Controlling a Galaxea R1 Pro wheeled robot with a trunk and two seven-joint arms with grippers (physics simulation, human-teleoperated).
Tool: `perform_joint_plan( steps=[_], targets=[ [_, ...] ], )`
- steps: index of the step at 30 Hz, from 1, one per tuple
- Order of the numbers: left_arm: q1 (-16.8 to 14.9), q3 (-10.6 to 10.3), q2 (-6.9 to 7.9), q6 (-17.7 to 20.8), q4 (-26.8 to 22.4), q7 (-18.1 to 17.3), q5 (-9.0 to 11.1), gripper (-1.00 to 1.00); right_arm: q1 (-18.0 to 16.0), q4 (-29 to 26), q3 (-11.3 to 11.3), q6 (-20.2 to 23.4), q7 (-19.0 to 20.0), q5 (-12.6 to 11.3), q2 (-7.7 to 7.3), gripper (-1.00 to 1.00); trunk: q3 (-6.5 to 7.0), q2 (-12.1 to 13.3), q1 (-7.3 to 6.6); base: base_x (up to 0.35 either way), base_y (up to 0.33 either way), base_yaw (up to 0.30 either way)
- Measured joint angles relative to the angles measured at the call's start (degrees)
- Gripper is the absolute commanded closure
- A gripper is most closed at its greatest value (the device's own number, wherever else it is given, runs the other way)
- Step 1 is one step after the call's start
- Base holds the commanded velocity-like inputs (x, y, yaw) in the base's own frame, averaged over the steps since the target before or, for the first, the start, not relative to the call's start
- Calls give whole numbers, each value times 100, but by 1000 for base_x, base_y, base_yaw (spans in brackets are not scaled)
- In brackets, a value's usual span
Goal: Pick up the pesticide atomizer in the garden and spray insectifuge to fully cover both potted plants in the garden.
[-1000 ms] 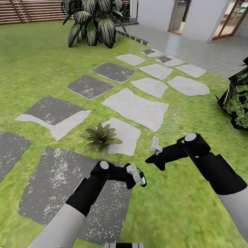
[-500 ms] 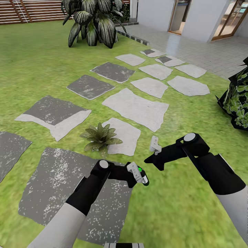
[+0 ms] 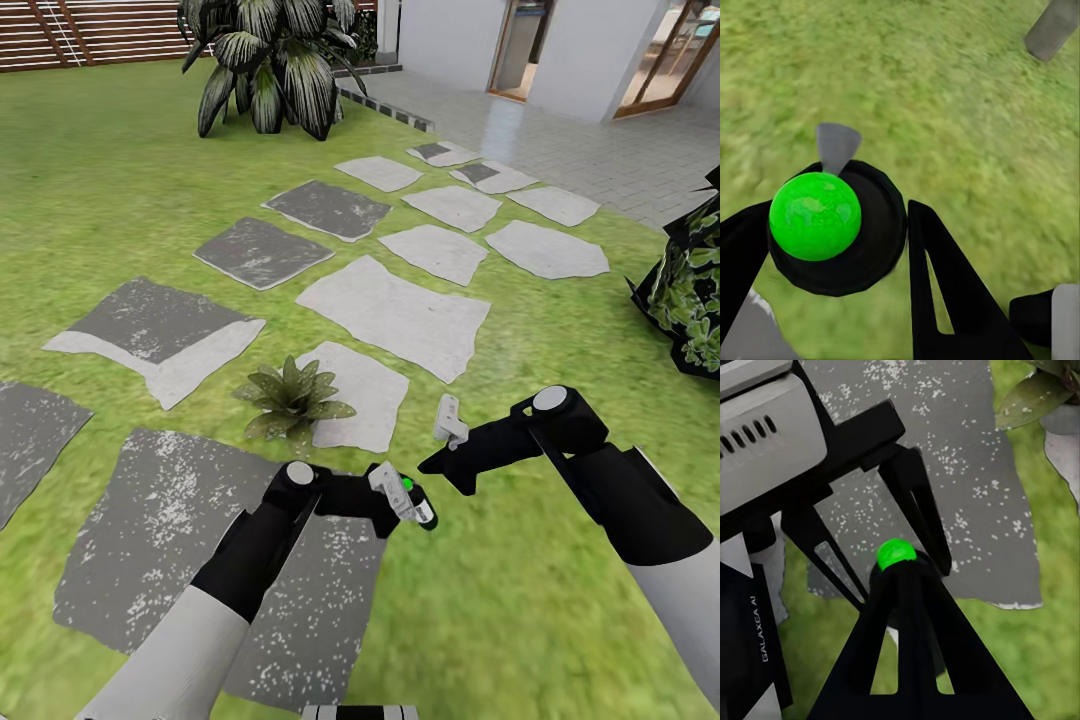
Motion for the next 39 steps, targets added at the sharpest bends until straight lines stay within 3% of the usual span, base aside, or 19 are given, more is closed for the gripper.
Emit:
perform_joint_plan(
  steps=[12,23,28,39],
  targets=[
    [-11,0,0,0,0,14,54,100,0,0,0,-4,0,0,0,100,0,0,0,0,0,0],
    [-12,0,0,4,0,4,60,100,0,2,-9,-9,-2,146,0,100,0,0,0,0,0,0],
    [-8,-7,0,9,-70,-9,332,100,0,6,-9,-9,-7,149,0,100,0,0,0,0,0,0],
    [-3,-18,0,-7,-85,-16,408,100,0,9,-14,-9,-9,149,5,100,0,0,0,0,0,0]
  ],
)
